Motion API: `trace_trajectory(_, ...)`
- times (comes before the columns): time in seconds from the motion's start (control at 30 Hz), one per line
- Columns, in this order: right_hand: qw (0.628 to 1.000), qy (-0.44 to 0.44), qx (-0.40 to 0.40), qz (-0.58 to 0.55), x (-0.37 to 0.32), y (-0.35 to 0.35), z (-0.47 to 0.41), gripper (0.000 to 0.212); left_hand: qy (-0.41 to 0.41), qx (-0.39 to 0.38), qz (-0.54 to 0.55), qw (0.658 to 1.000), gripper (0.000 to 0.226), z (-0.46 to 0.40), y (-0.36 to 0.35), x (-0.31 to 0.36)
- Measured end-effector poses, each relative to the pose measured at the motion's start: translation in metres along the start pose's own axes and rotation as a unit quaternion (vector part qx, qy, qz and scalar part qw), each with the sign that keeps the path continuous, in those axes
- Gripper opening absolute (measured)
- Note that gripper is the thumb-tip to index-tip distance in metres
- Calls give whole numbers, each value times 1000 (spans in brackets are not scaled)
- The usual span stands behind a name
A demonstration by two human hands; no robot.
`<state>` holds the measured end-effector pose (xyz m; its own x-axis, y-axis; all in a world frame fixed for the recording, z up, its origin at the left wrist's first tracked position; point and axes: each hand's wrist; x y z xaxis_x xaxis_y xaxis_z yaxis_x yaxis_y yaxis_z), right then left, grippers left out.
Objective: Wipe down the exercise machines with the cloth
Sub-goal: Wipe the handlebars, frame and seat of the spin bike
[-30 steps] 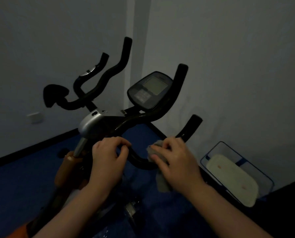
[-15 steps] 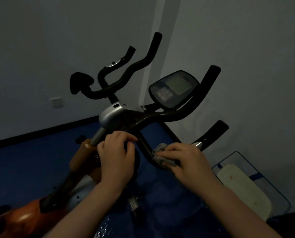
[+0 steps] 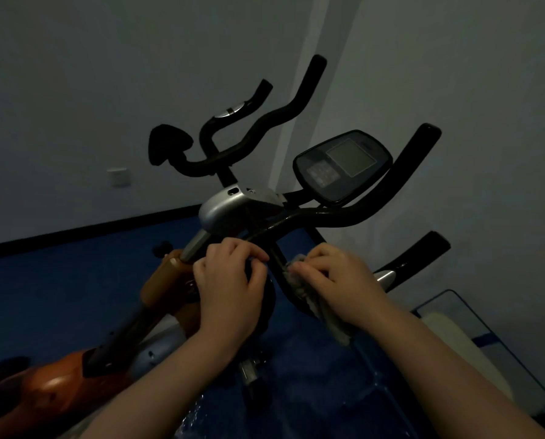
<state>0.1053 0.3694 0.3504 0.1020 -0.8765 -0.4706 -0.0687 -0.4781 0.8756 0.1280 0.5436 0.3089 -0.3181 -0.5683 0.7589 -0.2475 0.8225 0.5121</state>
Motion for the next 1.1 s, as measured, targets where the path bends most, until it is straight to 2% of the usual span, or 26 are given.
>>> trace_trajectory(0.07, 1000, 14, 9, 0, 3, 0, 5, 17, -1, 2, -6, 1000, 17, 0, 0, 0)
trace_trajectory(0.17, 999, 39, 4, -18, 4, 5, 21, 26, 4, -4, -14, 1000, 16, 0, -1, 0)
trace_trajectory(0.27, 997, 43, 54, -21, -3, -8, 5, 28, 3, -6, -23, 1000, 15, -1, -2, -1)
trace_trajectory(0.37, 995, 14, 96, -20, -17, -27, -24, 30, 3, -10, -29, 1000, 12, -2, -2, -2)
trace_trajectory(0.47, 995, -17, 98, 11, -17, -28, -19, 31, 13, -12, -11, 1000, 11, -1, -1, -1)
trace_trajectory(0.6, 994, -63, 85, -21, -18, -19, -17, 28, 15, -5, -8, 1000, 11, 0, -1, -2)
trace_trajectory(0.73, 991, -68, 117, 24, -35, -40, -28, 30, 16, -3, -3, 1000, 11, -1, -3, -2)
trace_trajectory(0.87, 993, -15, 100, 67, -22, -37, 10, 40, 14, 9, 30, 999, 19, 0, -2, -2)
trace_trajectory(0.97, 986, 61, 129, 83, -6, -35, 40, 43, -17, 0, 42, 999, 19, -1, -1, 1)
trace_trajectory(1.1, 944, 181, 190, 202, 30, -33, 67, 51, -102, -77, 47, 991, 16, -6, -5, 14)
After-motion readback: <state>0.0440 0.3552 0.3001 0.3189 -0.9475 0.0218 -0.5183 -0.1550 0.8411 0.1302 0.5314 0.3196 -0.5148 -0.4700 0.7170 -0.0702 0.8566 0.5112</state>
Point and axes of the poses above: each hand's wrist, its own z-axis away from the middle knuckle, its own y-axis out of the back of the hand, x = y × z, and after that the axes turned 3 degrees about x, right-handed
